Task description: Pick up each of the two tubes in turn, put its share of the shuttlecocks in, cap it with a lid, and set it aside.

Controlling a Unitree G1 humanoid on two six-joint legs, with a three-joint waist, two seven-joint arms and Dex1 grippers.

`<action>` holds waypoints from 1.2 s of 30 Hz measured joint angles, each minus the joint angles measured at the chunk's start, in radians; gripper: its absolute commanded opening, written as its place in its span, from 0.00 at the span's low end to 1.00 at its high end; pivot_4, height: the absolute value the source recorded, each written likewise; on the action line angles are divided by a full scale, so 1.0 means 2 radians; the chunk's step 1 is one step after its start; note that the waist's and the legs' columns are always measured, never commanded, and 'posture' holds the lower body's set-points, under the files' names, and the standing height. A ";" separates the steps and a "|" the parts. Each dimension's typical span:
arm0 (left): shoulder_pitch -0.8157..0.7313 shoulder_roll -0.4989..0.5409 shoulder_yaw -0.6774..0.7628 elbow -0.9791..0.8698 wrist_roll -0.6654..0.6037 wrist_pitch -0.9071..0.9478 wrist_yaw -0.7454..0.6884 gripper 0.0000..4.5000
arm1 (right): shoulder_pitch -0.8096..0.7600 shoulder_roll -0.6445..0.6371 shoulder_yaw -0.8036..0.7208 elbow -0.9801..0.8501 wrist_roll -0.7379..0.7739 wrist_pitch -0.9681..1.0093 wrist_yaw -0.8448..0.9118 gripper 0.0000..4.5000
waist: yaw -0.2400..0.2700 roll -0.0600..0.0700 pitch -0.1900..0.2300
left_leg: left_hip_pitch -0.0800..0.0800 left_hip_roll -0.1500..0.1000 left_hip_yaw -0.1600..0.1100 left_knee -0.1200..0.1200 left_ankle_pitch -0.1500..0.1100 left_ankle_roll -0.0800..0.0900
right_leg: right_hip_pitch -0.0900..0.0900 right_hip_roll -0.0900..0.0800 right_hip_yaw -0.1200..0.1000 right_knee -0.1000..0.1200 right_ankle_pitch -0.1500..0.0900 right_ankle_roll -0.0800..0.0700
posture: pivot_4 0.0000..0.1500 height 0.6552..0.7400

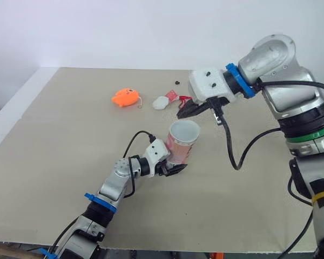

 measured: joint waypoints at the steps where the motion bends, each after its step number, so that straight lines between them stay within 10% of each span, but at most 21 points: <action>1: 0.000 0.000 0.000 0.000 0.000 0.000 0.000 0.77 | 0.004 -0.002 0.007 -0.002 0.000 0.001 0.000 0.02 | 0.000 0.000 0.000 | 0.000 0.000 0.000 0.000 0.000 0.000 | 0.000 0.000 0.000 0.000 0.000 0.000 | 1.00 1.00; 36: 0.001 -0.001 -0.007 0.001 0.002 0.001 0.001 0.77 | 0.002 -0.065 0.083 -0.071 0.039 0.013 -0.001 0.02 | 0.001 -0.001 -0.003 | -0.001 0.000 -0.005 0.000 0.000 0.000 | 0.001 -0.001 -0.005 0.000 -0.002 -0.002 | 1.00 1.00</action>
